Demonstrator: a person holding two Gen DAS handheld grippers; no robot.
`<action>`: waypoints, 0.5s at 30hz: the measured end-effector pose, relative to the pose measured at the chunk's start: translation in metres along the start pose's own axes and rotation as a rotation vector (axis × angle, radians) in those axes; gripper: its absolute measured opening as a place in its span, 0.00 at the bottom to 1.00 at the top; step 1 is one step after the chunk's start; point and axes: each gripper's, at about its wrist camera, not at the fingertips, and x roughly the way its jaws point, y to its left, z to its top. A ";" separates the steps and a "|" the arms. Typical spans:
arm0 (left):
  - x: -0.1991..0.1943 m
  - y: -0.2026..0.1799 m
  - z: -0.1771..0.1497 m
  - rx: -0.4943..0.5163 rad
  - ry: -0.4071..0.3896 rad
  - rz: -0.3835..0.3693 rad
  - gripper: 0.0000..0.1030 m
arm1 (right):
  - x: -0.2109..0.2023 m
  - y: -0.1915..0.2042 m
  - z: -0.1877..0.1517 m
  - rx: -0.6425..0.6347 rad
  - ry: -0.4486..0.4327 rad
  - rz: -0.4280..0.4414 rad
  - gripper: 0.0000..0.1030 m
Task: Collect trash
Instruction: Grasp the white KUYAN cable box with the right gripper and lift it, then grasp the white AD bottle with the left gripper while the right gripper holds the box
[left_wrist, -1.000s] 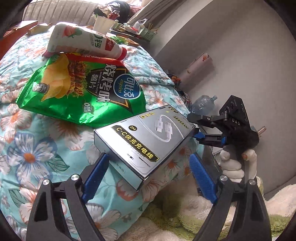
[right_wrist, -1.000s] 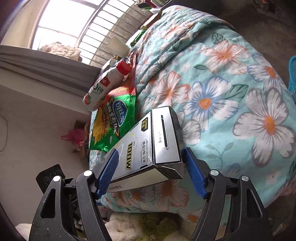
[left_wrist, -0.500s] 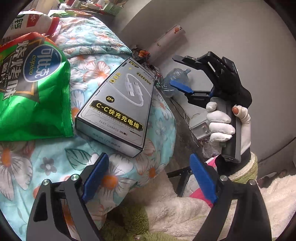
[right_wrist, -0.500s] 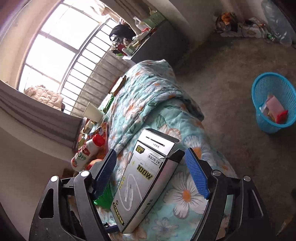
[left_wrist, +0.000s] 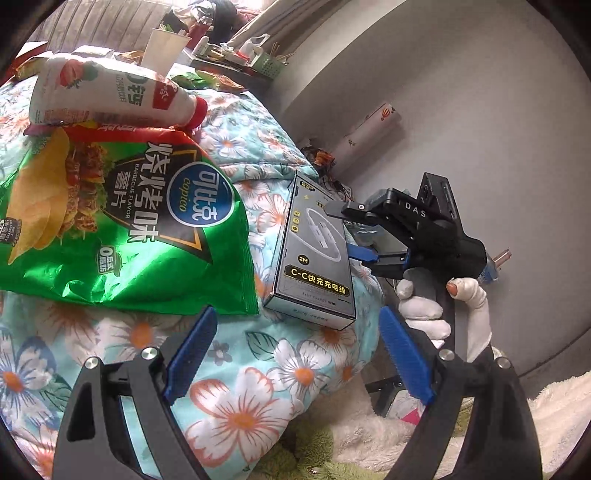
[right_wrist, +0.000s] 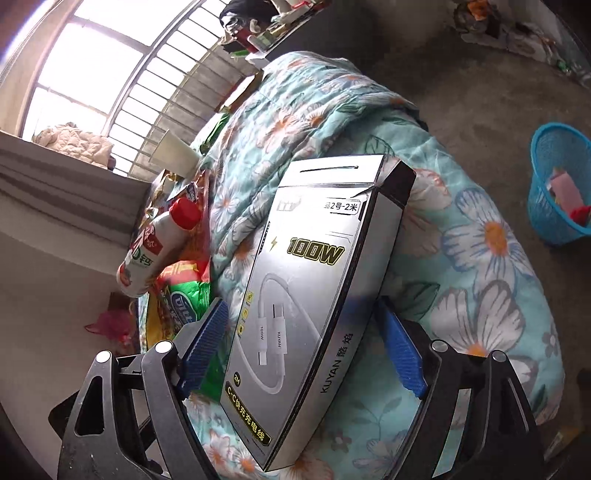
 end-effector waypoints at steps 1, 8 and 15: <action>-0.001 0.001 0.000 -0.006 -0.003 0.006 0.84 | 0.007 0.008 0.006 -0.022 0.002 -0.020 0.79; -0.015 0.009 -0.003 -0.029 -0.030 0.053 0.84 | 0.045 0.048 0.010 -0.183 0.002 -0.285 0.93; -0.045 0.014 0.043 0.088 -0.147 0.201 0.84 | 0.047 0.043 -0.004 -0.322 -0.007 -0.327 0.92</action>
